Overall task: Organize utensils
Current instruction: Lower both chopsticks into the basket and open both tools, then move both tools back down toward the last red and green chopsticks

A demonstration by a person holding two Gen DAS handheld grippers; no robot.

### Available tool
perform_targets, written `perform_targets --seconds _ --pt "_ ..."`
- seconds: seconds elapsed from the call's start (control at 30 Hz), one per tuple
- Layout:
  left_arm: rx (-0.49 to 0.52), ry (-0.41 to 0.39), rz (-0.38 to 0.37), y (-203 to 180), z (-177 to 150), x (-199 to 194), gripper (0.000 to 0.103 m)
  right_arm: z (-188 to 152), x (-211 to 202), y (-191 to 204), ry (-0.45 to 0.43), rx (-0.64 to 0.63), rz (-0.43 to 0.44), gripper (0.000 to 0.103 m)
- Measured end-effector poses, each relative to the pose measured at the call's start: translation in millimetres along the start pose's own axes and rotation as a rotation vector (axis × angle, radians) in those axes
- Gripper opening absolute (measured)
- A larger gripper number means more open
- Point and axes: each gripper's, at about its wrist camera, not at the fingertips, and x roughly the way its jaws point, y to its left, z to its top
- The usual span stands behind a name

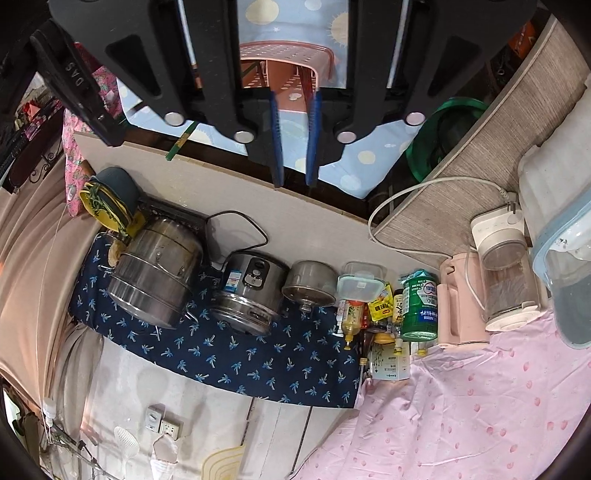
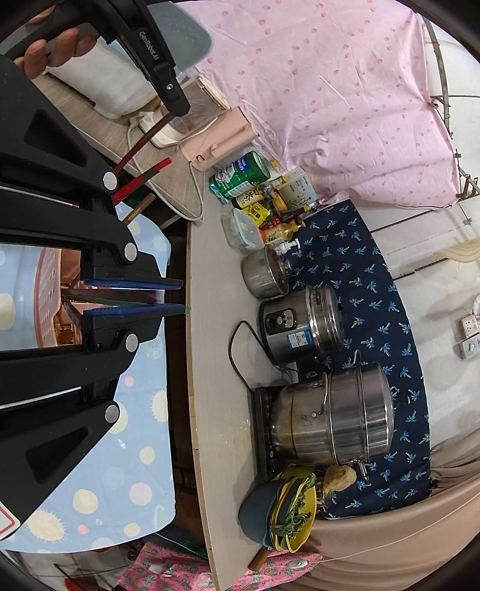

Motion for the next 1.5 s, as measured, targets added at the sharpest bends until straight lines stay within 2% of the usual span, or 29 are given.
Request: perform_targets --seconds 0.1,0.13,0.23,0.43,0.9,1.17,1.5 --pt "-0.008 -0.004 0.012 3 -2 -2 0.034 1 -6 1 -0.011 -0.006 0.0 0.013" --pt "-0.008 -0.005 0.015 3 -3 -4 0.035 1 -8 2 -0.015 -0.007 0.001 0.015" --pt "0.004 -0.007 0.021 2 -5 -10 0.035 2 -17 6 -0.025 -0.012 0.008 0.019" --pt "0.028 -0.014 0.031 -2 -11 -23 0.035 -2 -34 17 -0.038 -0.041 0.016 0.02" --pt "0.082 -0.002 0.052 -4 -48 -57 0.035 -44 -77 26 -0.017 -0.081 0.006 0.024" --pt "0.098 0.057 0.073 10 -93 -71 0.036 -93 -98 17 0.053 -0.069 -0.002 0.024" --pt "0.106 0.184 0.096 36 -176 -80 0.036 -190 -114 7 0.209 -0.069 -0.038 0.024"
